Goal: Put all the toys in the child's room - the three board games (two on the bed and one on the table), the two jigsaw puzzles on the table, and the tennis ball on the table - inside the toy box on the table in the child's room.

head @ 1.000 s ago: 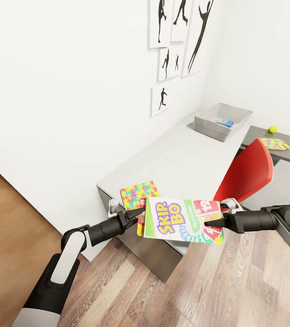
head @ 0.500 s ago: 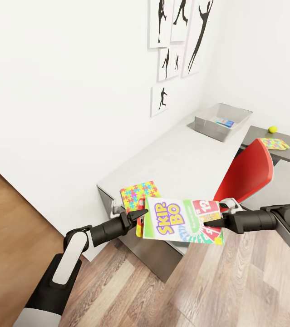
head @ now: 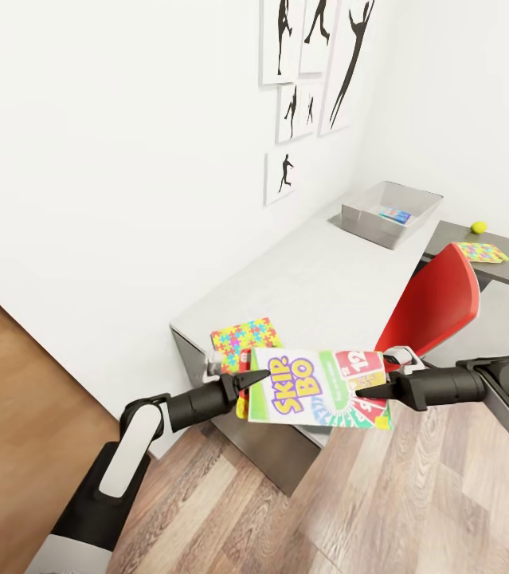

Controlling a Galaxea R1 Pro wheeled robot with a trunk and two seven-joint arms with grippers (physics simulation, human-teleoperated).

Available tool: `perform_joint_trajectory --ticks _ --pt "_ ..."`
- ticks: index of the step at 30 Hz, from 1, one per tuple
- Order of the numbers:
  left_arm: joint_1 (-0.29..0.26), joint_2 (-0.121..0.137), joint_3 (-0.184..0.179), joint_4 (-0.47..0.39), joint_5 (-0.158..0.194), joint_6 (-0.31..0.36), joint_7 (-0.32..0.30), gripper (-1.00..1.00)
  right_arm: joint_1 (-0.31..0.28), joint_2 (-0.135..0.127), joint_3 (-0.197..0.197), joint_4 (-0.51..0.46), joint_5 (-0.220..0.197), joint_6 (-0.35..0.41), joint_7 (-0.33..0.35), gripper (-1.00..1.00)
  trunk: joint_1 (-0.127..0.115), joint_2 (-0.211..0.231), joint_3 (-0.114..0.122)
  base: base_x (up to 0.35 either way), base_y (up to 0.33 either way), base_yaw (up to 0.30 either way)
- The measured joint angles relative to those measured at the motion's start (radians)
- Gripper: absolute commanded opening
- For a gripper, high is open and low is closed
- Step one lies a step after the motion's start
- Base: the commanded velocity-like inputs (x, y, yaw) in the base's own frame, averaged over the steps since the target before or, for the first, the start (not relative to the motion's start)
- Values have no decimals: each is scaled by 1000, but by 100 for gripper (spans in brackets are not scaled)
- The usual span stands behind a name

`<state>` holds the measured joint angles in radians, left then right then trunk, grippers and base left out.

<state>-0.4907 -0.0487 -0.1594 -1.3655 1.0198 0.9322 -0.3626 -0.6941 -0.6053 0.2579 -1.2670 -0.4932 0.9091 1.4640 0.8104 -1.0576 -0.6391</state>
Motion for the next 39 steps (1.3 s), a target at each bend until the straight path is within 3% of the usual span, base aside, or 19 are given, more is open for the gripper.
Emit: perform_joint_trajectory --ticks 14,15,39 --pt "-8 0 -24 2 -16 -3 2 100 3 -1 0 -7 -1 1 -7 -100 0 0 0 0 0 0" --pt "-8 0 -24 2 -17 -3 2 -100 3 -1 0 -8 -1 1 -7 -100 0 0 0 0 0 0" --pt "-9 1 -26 1 -14 -3 5 -100 3 -1 -1 -8 -1 0 -8 -100 0 0 0 0 0 0"
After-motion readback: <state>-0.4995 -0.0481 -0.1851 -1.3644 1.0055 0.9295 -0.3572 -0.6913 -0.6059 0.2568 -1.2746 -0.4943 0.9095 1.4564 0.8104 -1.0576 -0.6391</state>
